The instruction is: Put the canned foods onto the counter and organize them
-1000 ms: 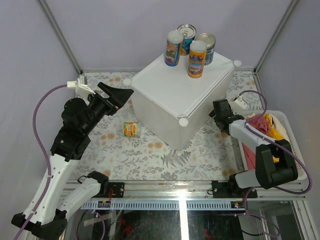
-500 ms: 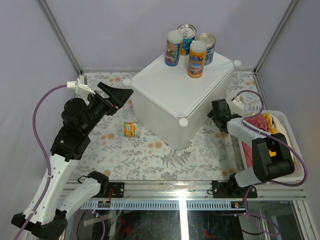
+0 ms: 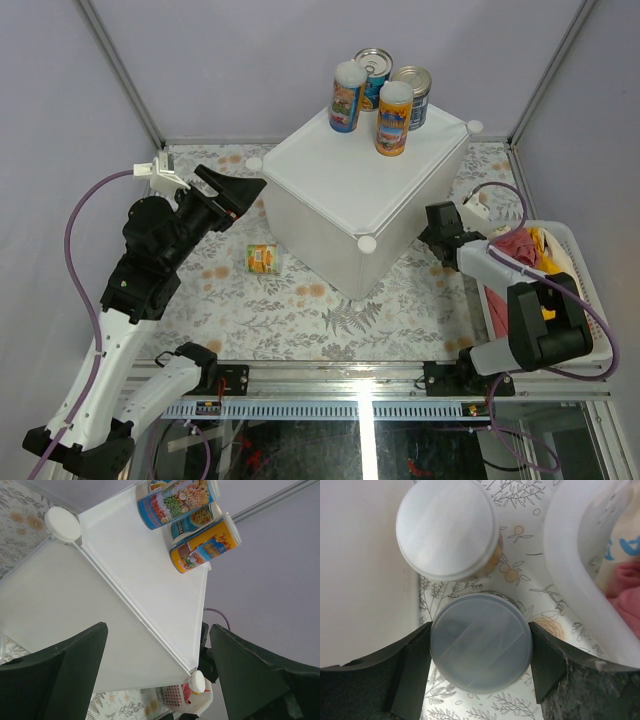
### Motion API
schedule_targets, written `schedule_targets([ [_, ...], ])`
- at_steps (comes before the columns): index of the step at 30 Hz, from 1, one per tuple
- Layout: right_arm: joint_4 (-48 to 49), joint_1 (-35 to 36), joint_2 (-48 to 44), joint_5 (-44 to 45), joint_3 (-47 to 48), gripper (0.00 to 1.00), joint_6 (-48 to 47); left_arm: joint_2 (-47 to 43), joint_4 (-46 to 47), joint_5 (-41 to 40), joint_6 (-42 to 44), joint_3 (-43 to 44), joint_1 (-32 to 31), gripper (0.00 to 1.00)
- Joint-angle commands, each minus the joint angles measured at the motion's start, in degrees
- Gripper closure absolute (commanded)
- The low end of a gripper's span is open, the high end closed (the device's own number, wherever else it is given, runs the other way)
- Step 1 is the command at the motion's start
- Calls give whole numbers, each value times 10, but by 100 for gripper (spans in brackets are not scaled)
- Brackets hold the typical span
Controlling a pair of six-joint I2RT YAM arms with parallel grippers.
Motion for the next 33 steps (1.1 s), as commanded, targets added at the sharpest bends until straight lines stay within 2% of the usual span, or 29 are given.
schedule_targets([
  [1,10,-3,-55,14,-8,100,-33,-5,13,6,-3,7,4,17],
  [16,20,-3,-186,-67,-12,100,-205,-15,21,13,-7,-4,5,17],
  [33,-140,-2,-277,-119,157,100,-256,-22,22,25,-10,-4,5,17],
])
